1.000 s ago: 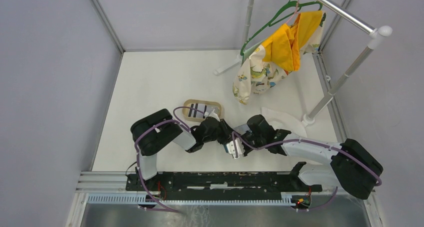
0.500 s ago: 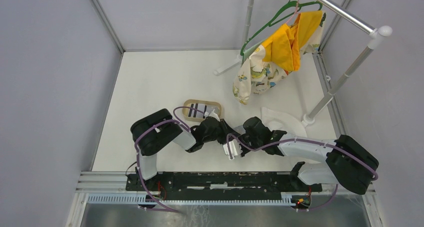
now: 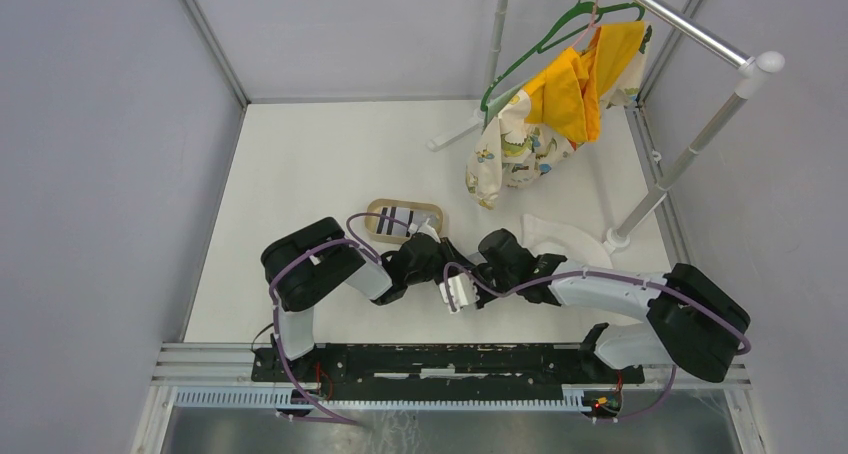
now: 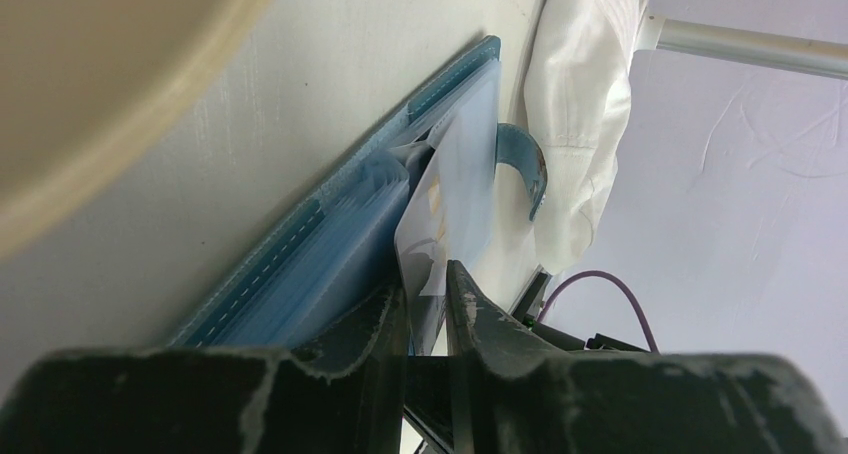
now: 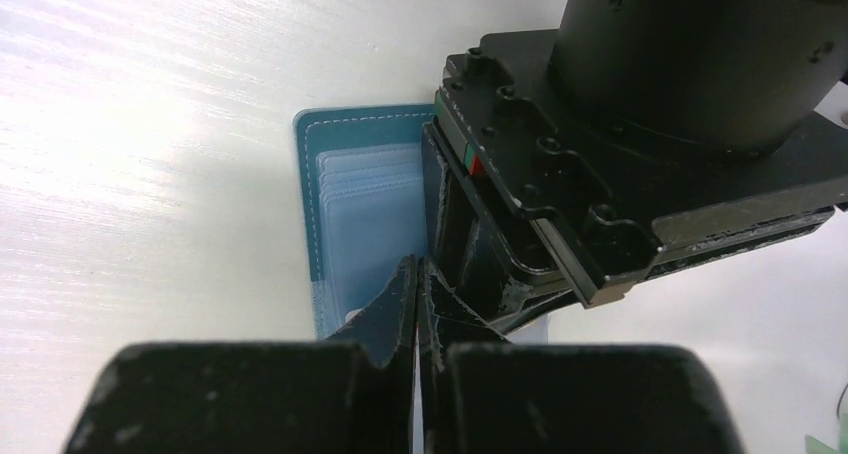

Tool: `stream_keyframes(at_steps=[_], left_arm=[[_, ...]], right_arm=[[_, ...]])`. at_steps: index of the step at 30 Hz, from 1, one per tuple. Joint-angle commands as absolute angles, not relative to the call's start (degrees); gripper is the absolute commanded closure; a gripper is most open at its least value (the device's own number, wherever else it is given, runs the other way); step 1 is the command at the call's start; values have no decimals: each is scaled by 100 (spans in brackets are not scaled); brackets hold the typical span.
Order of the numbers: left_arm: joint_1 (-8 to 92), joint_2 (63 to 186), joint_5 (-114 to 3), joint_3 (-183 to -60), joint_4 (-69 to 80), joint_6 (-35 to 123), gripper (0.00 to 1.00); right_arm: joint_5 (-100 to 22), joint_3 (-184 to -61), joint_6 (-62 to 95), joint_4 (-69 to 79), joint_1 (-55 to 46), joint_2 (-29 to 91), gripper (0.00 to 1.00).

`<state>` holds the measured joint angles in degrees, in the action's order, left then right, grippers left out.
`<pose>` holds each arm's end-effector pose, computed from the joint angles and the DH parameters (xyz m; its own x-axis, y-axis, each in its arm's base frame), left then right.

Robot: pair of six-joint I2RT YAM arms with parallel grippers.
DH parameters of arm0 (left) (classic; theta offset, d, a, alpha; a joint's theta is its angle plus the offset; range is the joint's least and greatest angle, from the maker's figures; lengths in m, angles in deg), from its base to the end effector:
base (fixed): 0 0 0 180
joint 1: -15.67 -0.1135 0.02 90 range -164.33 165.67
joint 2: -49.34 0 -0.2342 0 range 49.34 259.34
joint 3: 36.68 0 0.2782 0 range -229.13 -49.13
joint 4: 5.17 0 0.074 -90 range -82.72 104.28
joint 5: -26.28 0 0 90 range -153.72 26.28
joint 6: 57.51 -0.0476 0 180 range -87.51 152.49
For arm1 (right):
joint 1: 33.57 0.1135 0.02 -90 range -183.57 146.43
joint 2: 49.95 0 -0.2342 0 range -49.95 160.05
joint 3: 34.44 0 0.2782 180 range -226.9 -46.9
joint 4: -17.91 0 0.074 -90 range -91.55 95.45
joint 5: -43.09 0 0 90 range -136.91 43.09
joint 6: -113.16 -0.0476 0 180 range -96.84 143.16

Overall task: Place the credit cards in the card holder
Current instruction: Insert the credit card into the card holder.

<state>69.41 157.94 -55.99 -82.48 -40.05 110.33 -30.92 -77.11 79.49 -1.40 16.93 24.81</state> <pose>0.1894 -0.2690 0.0313 -0.9081 -0.3997 -0.1246 -0.0876 0.4724 -0.8770 0.1609 0.2158 0.0981 0.4327 -0.7329 -0.5251 -0.8856 -0.2364 -0.3999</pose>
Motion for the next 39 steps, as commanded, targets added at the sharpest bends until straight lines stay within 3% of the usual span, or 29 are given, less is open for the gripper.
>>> stream_keyframes(at_steps=[1,32,39], left_arm=[[6943,15972,-5546,-8170,-3403,10750,72],[6866,15637,-5624,-8085,-3089,10524,69],[6863,15305,-5708,-8136,-2739,10275,69]], right_arm=[[-3764,-8109,7879,-328,1648,2620,100],[-4551,-8473,7819,-767,1343,2715,100],[-3525,-8528,7784,-978,992,2470,100]])
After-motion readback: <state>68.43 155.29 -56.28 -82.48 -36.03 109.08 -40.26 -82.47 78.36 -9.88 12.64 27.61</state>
